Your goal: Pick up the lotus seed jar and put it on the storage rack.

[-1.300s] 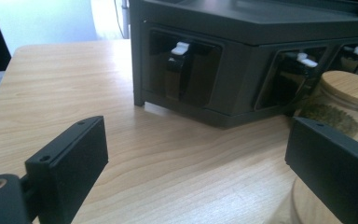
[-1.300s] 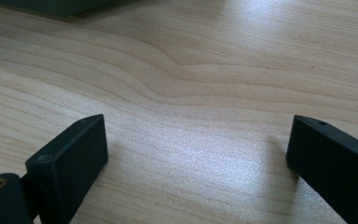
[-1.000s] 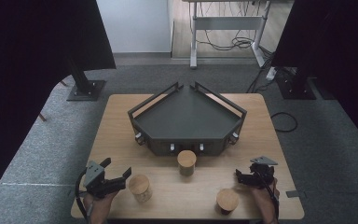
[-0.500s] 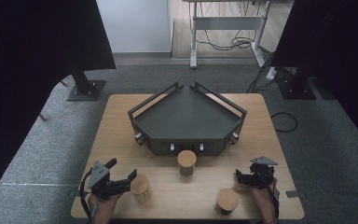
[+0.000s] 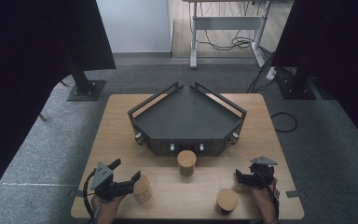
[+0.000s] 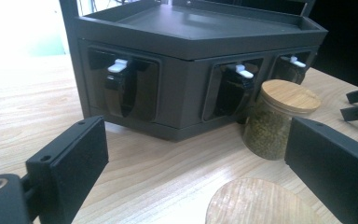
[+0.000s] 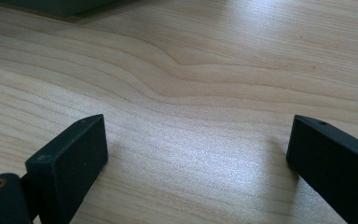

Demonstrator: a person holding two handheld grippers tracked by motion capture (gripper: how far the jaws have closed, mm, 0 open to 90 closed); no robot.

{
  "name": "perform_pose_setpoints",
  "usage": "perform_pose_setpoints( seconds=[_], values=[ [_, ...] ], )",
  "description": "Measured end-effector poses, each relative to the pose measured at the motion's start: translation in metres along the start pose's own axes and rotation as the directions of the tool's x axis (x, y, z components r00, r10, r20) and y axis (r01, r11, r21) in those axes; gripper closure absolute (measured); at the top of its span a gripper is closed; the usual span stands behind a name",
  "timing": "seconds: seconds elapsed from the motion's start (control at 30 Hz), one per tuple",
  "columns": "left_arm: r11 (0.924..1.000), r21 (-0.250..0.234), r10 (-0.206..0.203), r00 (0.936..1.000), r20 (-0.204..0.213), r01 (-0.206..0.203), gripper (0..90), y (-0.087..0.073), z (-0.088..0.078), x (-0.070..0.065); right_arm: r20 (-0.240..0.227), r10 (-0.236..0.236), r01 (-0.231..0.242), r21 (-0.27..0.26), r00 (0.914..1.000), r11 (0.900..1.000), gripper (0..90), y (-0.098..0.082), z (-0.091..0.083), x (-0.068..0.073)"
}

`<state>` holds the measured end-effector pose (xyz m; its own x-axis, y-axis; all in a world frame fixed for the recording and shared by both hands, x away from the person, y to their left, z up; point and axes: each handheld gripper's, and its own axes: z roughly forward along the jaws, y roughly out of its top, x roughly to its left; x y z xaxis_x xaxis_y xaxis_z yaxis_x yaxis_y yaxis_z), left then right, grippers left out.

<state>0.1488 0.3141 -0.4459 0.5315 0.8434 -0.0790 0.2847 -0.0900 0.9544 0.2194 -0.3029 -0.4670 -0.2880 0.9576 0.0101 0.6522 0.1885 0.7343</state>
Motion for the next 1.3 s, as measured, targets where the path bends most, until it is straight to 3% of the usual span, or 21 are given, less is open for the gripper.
perform_pose_setpoints(
  seconds=[0.67,1.3],
  values=[
    [0.9996,0.006,0.027,0.9986,0.046,-0.027,5.9,-0.004,0.006,-0.008,-0.001,-0.001,0.001,0.000,1.0000,1.000,4.6,0.000,0.000,0.000],
    [0.9979,0.041,0.048,0.9972,0.057,-0.051,5.9,-0.010,0.010,-0.016,-0.004,-0.003,0.003,0.000,1.0000,1.000,4.6,0.000,0.000,-0.001]
  ],
)
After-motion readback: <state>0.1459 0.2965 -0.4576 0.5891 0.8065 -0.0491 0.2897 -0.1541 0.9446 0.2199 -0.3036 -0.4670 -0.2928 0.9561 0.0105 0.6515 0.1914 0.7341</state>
